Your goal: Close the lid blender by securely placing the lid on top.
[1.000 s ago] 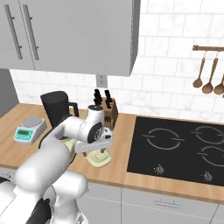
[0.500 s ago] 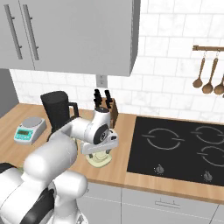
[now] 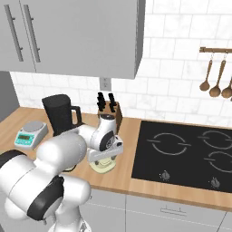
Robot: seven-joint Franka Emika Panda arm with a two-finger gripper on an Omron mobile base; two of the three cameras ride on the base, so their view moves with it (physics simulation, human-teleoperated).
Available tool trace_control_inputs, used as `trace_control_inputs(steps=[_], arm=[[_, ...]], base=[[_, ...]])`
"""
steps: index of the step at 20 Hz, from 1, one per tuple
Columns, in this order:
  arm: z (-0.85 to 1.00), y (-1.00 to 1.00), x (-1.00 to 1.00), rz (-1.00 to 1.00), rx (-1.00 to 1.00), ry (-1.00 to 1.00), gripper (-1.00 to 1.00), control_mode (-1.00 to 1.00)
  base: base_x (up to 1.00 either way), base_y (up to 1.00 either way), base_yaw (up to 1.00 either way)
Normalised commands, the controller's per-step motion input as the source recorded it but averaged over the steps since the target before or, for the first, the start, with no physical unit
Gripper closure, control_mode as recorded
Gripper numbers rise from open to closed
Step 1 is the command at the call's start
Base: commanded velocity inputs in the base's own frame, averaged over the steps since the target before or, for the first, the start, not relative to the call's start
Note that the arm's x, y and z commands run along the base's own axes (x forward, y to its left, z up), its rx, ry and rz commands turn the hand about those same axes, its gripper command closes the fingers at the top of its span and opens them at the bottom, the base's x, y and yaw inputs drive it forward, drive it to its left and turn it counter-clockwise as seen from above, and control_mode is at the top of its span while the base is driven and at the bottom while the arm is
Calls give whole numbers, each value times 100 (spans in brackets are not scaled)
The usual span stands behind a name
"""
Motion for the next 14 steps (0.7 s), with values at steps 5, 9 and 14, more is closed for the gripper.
trace_control_inputs(steps=[5, 9, 14], arm=[[-32, 0, 14, 2, 0, 3, -100, -100], [-59, 0, -5, 5, -2, 3, 100, -100], [-20, 4, -2, 3, 0, 0, 100, -100]], base=[[0, 0, 0], [0, 0, 0], [0, 0, 0]])
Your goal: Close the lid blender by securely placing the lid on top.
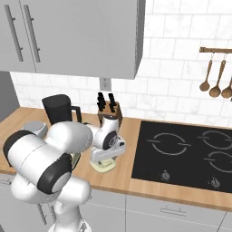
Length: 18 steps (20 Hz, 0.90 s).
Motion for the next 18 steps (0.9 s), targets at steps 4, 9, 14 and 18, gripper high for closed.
trace_control_inputs(steps=[4, 9, 14, 18], arm=[[7, 0, -25, 1, 0, -2, 100, -100], [52, 0, -24, 0, 0, -8, 100, -100], [73, 0, -31, 1, 0, -12, 100, -100], [59, 1, -29, 0, 0, -10, 100, -100]], base=[[0, 0, 0], [0, 0, 0], [0, 0, 0], [0, 0, 0]])
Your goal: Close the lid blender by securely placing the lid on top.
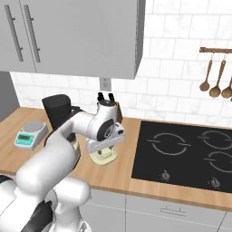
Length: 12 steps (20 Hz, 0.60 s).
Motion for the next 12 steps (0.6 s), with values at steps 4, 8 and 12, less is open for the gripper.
trace_control_inputs(steps=[4, 8, 12], arm=[[49, 1, -26, 0, 0, -11, 100, -100], [58, 0, -31, 0, 0, -14, 100, -100], [74, 0, -36, 0, 0, -16, 100, -100]], base=[[0, 0, 0], [0, 0, 0], [0, 0, 0]])
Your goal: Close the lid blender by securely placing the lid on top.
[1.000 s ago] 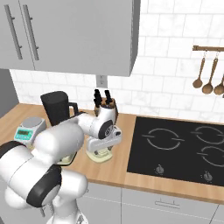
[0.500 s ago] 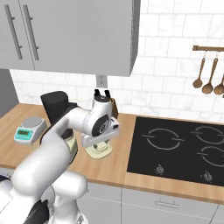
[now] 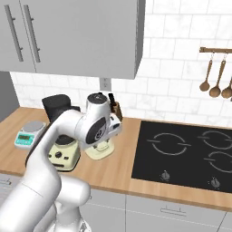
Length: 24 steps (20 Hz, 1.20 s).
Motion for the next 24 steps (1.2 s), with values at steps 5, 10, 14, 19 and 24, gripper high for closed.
trace_control_inputs(steps=[5, 10, 14, 19, 24], arm=[[80, 21, -33, 0, 0, -11, 100, -100], [74, 38, -20, 0, 0, -8, 100, -100], [90, 26, -18, 0, 0, -10, 100, -100], [46, 30, -29, 0, 0, -8, 100, -100], [14, 24, -39, 0, 0, -12, 100, -100]], base=[[0, 0, 0], [0, 0, 0], [0, 0, 0], [0, 0, 0], [0, 0, 0]])
